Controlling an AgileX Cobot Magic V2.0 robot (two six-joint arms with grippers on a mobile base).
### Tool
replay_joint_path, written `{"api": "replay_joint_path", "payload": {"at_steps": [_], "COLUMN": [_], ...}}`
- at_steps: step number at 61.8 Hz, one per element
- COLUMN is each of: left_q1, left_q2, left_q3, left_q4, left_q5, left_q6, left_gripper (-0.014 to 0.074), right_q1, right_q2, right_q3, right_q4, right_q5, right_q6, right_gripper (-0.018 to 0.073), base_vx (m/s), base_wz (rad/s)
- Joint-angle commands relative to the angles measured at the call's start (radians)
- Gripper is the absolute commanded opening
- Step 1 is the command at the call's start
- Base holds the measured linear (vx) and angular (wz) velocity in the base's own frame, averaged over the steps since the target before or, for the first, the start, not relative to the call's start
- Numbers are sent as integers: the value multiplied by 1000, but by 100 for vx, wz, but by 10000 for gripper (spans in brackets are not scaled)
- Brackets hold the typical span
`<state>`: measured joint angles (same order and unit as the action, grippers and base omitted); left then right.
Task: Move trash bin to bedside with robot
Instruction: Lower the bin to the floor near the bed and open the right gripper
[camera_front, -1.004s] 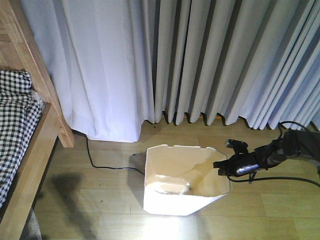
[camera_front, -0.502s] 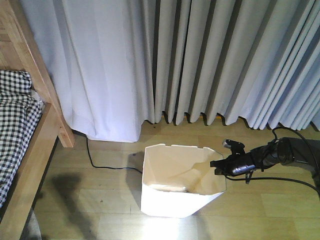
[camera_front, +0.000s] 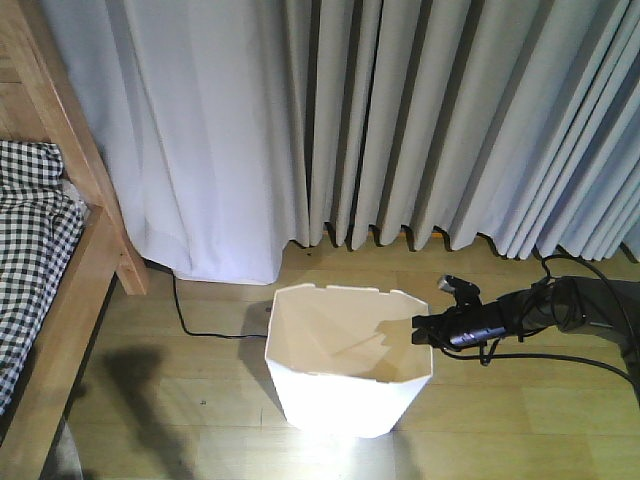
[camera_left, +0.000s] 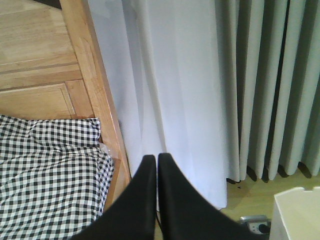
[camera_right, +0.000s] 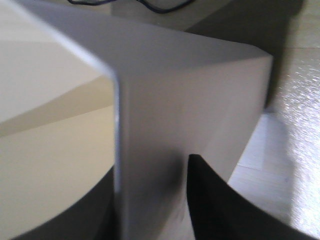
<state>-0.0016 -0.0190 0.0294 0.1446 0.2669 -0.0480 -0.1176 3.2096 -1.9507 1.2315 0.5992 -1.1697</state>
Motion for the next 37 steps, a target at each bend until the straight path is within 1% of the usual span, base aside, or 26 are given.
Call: {"api": "replay_joint_path", "payload": {"at_steps": [1, 21, 31, 37], "left_q1": [-6, -6, -6, -6], "left_q2": [-10, -10, -10, -10], "left_q3": [29, 29, 29, 29], "left_q4": [-4, -4, -4, -4], "left_q5": [-73, -73, -73, -73], "left_q6": [-8, -8, -8, -8], "left_gripper": [-6, -6, -6, -6], "right_q1": [-7, -9, -11, -23], "right_q2": [-76, -107, -143, -162], "right_q3": [-17, -17, -14, -14], "right_q4": [19, 14, -59, -110], "right_q5": [38, 42, 49, 84], "right_q6": [-7, -33, -22, 24], "right_gripper": [295, 303, 303, 303], "base_vx": [0, 0, 0, 0], "base_wz": [0, 0, 0, 0]}}
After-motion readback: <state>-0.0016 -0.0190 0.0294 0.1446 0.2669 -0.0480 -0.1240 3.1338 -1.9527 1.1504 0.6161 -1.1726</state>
